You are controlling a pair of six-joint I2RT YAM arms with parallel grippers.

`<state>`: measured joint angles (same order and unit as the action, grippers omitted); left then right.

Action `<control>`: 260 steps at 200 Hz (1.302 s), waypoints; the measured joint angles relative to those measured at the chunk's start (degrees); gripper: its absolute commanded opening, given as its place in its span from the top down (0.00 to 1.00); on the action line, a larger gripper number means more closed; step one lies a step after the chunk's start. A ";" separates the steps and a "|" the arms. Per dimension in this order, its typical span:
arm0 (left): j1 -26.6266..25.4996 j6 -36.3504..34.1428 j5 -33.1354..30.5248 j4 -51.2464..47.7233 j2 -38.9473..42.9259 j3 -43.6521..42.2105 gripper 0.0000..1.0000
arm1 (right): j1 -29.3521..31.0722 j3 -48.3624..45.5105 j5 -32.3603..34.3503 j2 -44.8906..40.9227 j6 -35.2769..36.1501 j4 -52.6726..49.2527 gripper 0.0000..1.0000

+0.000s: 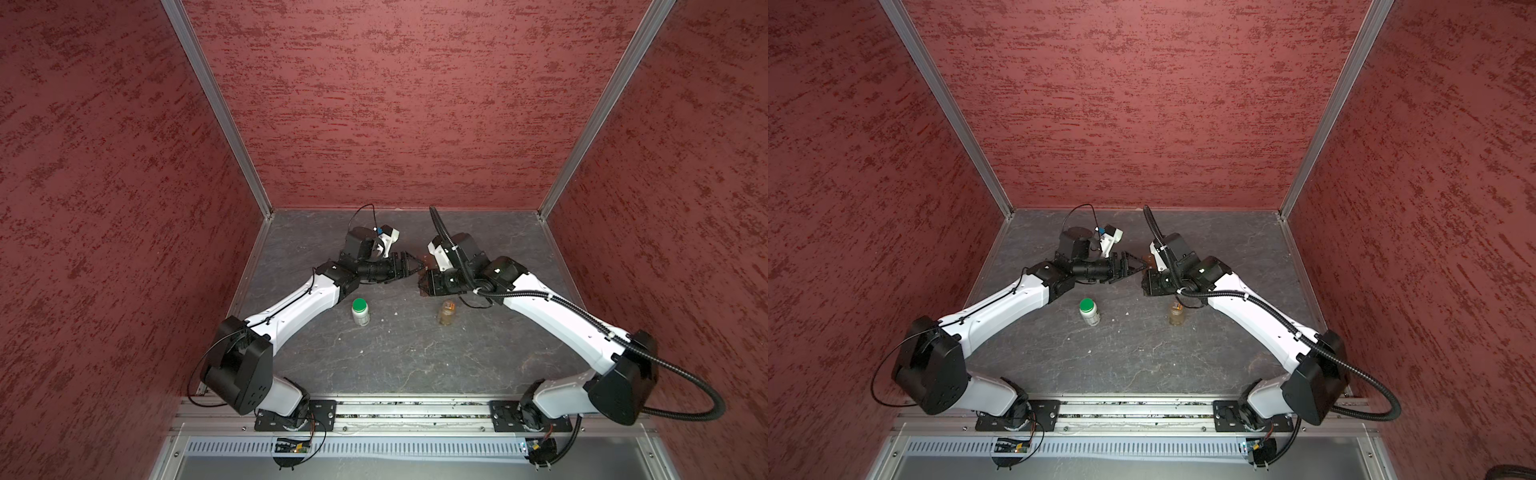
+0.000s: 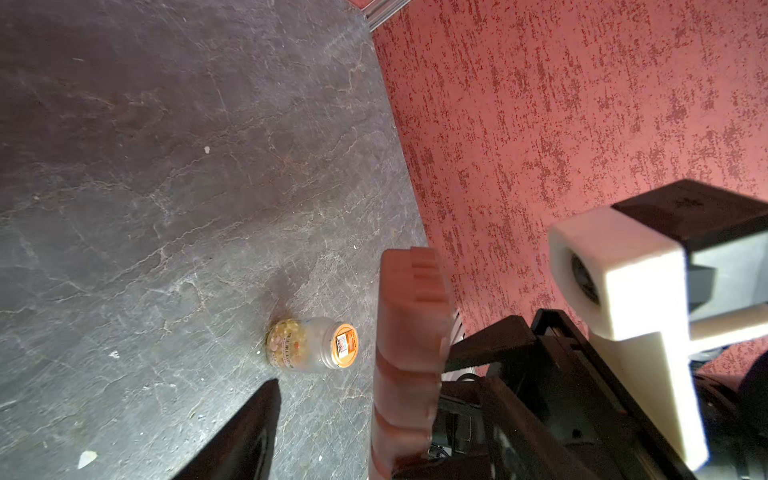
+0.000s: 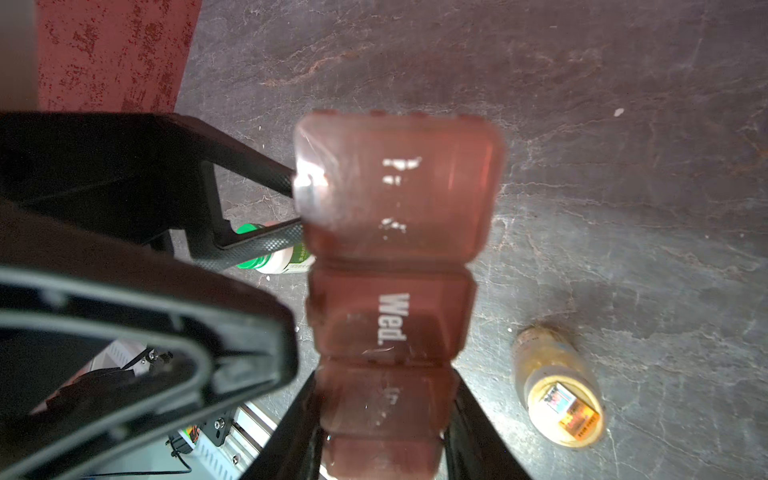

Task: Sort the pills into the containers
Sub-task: 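Grasp the far end of the strip with the left gripper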

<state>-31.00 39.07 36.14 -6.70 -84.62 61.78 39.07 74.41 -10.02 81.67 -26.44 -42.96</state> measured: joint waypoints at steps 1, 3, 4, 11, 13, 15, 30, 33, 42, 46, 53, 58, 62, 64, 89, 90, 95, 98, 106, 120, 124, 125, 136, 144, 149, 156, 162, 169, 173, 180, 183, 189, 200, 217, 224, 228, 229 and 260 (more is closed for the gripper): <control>0.00 0.02 0.02 0.02 -0.07 0.00 0.26 | -0.02 0.00 0.00 -0.02 0.02 0.00 0.57; -0.02 0.09 0.09 0.11 -0.17 0.00 0.26 | -0.04 0.00 -0.04 0.00 0.02 0.02 0.57; -0.04 0.09 0.11 0.13 -0.20 0.00 0.26 | -0.04 0.00 -0.04 0.00 0.04 0.04 0.57; -0.20 0.13 0.31 0.37 -0.52 0.02 0.27 | -0.11 0.00 -0.15 0.00 0.13 0.09 0.57; -0.20 0.09 0.39 0.39 -0.63 0.07 0.27 | -0.13 0.00 -0.20 0.00 0.15 0.11 0.57; -0.20 0.11 0.46 0.48 -0.74 0.07 0.27 | -0.13 0.00 -0.24 0.00 0.17 0.11 0.57; -0.31 0.28 1.05 0.92 -1.55 0.07 0.29 | -0.20 0.00 -0.28 0.00 0.35 0.15 0.57; -0.31 0.33 1.16 1.01 -1.75 0.07 0.29 | -0.22 0.00 -0.28 0.00 0.35 0.15 0.57; -0.37 0.55 1.38 1.33 -2.34 0.09 0.30 | -0.22 0.00 -0.28 0.00 0.37 0.17 0.57; -0.39 0.57 1.46 1.44 -2.54 0.11 0.31 | -0.24 0.00 -0.28 0.00 0.37 0.17 0.57; -0.44 0.72 1.57 1.57 -2.99 0.11 0.32 | -0.24 0.00 -0.28 0.00 0.39 0.20 0.57; -0.50 0.94 1.73 1.66 -3.32 0.13 0.33 | -0.24 0.00 -0.28 0.02 0.39 0.20 0.57; -0.55 0.96 1.81 1.66 -3.54 0.15 0.34 | -0.26 0.00 -0.28 0.04 0.39 0.20 0.57; -0.57 1.07 1.90 1.66 -3.65 0.15 0.34 | -0.26 0.00 -0.26 0.09 0.39 0.20 0.57; -0.83 1.20 2.58 1.66 -4.26 0.15 0.36 | -0.28 0.00 -0.26 0.44 0.37 0.22 0.57; -0.83 1.20 2.58 1.66 -4.26 0.15 0.36 | -0.28 0.00 -0.26 0.44 0.39 0.26 0.57; -0.90 1.20 2.60 1.66 -4.26 0.15 0.38 | -0.28 0.00 -0.26 0.52 0.37 0.28 0.57; -0.94 1.31 2.60 1.68 -4.26 0.15 0.39 | -0.28 0.00 -0.28 0.55 0.37 0.33 0.57; -1.07 1.31 2.60 1.77 -4.26 0.15 0.42 | -0.28 0.00 -0.28 0.63 0.37 0.35 0.57; -1.36 1.33 2.58 1.81 -4.26 0.15 0.46 | -0.28 0.00 -0.28 0.74 0.37 0.42 0.57; -1.44 1.36 2.58 1.88 -4.26 0.15 0.47 | -0.28 0.00 -0.28 0.79 0.37 0.46 0.57; -1.46 1.49 2.56 1.88 -4.26 0.15 0.47 | -0.28 0.00 -0.28 0.79 0.37 0.48 0.57; -1.64 1.38 2.51 2.16 -4.26 0.15 0.50 | -0.28 0.00 -0.28 0.83 0.37 0.50 0.57; -1.70 1.46 2.45 2.34 -4.26 0.15 0.52 | -0.28 0.00 -0.28 0.83 0.37 0.59 0.57; -1.75 1.40 2.45 2.56 -4.26 0.15 0.53 | -0.28 0.00 -0.28 0.83 0.37 0.66 0.57; -1.79 1.44 2.38 2.95 -4.26 0.15 0.54 | -0.28 0.00 -0.28 0.83 0.35 0.74 0.57; -1.84 1.49 2.36 3.19 -4.26 0.15 0.54 | -0.28 0.00 -0.28 0.83 0.35 0.79 0.57; -1.88 1.57 2.29 3.52 -4.26 0.13 0.56 | -0.28 0.00 -0.31 0.83 0.33 0.87 0.57; -1.92 1.57 2.21 3.82 -4.26 0.04 0.56 | -0.28 0.00 -0.31 0.83 0.31 0.94 0.57; -1.99 1.62 2.12 4.24 -4.26 -0.02 0.57 | -0.28 0.00 -0.31 0.85 0.28 1.03 0.57; -2.03 1.66 2.05 4.44 -4.26 -0.09 0.58 | -0.28 0.00 -0.31 0.85 0.28 1.05 0.57; -2.10 1.77 1.90 4.72 -4.26 -0.13 0.59 | -0.31 0.00 -0.31 0.85 0.17 1.09 0.57; -2.19 2.12 1.66 5.38 -4.26 -0.28 0.60 | -0.31 0.00 -0.33 0.85 -0.02 1.22 0.57; -2.32 2.47 1.42 6.05 -4.26 -0.39 0.64 | -0.31 0.00 -0.39 0.85 -0.17 1.36 0.57; -2.38 2.56 1.42 6.38 -4.26 -0.39 0.66 | -0.31 0.00 -0.42 0.87 -0.22 1.42 0.57; -2.45 2.58 1.36 6.58 -4.26 -0.39 0.67 | -0.33 0.00 -0.44 0.87 -0.26 1.46 0.57; -2.45 2.58 1.36 6.67 -4.26 -0.39 0.67 | -0.33 0.00 -0.42 0.87 -0.28 1.46 0.57; -2.49 2.64 1.22 7.19 -4.28 -0.48 0.75 | -0.35 -0.02 -0.48 0.96 -0.42 1.77 0.56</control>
<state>-33.50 41.71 37.36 0.49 -88.90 61.30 38.72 74.39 -10.50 82.63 -26.85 -41.19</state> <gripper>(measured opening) 0.276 0.438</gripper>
